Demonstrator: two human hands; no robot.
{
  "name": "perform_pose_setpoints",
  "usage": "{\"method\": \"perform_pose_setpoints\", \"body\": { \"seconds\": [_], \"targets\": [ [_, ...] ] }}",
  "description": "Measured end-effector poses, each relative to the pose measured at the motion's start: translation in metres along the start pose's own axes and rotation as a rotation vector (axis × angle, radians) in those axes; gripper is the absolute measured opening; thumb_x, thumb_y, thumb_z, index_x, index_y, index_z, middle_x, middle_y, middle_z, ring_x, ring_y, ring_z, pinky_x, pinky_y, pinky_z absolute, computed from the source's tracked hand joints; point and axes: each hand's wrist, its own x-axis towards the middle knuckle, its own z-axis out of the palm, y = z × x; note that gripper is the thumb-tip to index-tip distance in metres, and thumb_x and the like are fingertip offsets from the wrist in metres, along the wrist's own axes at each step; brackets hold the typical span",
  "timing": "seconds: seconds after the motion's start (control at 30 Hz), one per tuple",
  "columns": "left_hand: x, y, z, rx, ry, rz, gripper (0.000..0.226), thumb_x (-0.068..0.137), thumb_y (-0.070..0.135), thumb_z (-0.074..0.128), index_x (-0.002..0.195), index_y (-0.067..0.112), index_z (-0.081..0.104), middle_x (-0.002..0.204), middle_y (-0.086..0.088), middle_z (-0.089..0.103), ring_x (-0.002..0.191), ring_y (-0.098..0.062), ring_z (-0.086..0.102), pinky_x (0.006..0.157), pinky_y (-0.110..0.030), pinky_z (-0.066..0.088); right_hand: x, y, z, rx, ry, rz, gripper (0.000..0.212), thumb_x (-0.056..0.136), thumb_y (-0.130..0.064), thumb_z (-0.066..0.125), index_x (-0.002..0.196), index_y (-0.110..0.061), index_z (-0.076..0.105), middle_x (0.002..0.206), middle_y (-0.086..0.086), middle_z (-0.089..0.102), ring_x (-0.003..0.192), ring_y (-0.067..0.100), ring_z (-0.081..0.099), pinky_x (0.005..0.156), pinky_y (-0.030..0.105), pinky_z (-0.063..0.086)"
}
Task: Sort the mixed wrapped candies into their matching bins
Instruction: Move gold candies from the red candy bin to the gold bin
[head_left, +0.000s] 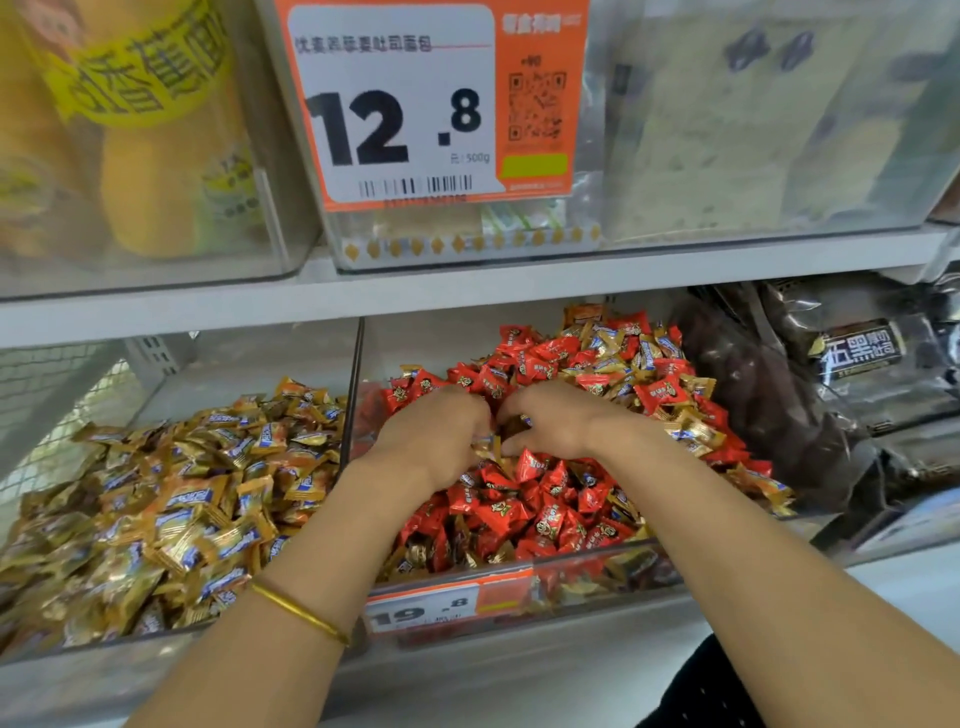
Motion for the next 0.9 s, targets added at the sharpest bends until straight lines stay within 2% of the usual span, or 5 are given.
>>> {"method": "perform_pose_setpoints", "body": {
  "seconds": [0.2,0.3,0.47,0.7,0.9],
  "targets": [
    [-0.010,-0.005,-0.011,-0.209,0.108,-0.136,0.023,0.089,0.010,0.056,0.112,0.011,0.054,0.099,-0.008,0.061,0.094,-0.024,0.058,0.079,-0.032,0.047,0.004,-0.003,0.007,-0.089,-0.006,0.009,0.041,0.089,-0.023,0.063,0.128,-0.012,0.056,0.134,0.008,0.051,0.122,0.027,0.048,0.097,0.032,0.042],
    [-0.014,-0.003,-0.012,-0.306,0.071,-0.090,0.043,0.092,0.010,0.052,0.131,0.023,0.042,0.079,0.001,0.050,0.064,-0.011,0.051,0.062,-0.022,0.041,0.002,-0.001,0.009,-0.048,0.092,-0.018,0.029,0.089,-0.008,0.059,0.117,-0.013,0.063,0.128,0.007,0.056,0.115,0.025,0.053,0.093,0.030,0.045],
    [-0.013,0.001,-0.010,-0.425,0.075,-0.090,0.030,0.095,0.007,0.042,0.123,0.020,0.046,0.070,0.004,0.042,0.048,-0.008,0.037,0.036,-0.011,0.026,-0.025,0.013,-0.008,0.500,0.190,-0.003,0.021,0.087,-0.009,0.063,0.108,-0.011,0.066,0.082,-0.004,0.061,0.058,0.007,0.053,0.051,0.018,0.045],
    [-0.003,0.017,-0.004,-0.449,-0.026,-0.139,0.019,0.094,0.004,0.038,0.106,0.018,0.041,0.080,-0.002,0.045,0.063,-0.014,0.043,0.050,-0.025,0.030,-0.060,0.020,-0.017,1.099,0.112,0.140,0.020,0.089,-0.003,0.055,0.102,-0.011,0.068,0.067,0.000,0.056,0.052,0.011,0.048,0.048,0.020,0.041],
    [0.006,0.026,0.011,-0.199,-0.197,-0.096,0.030,0.094,0.021,0.052,0.124,0.023,0.057,0.131,-0.009,0.041,0.129,-0.029,0.033,0.108,-0.037,0.030,-0.076,0.028,-0.025,1.761,0.091,0.346,0.014,0.094,-0.016,0.050,0.084,-0.011,0.059,0.057,0.004,0.049,0.054,0.017,0.061,0.037,0.017,0.045]
  ]
}}
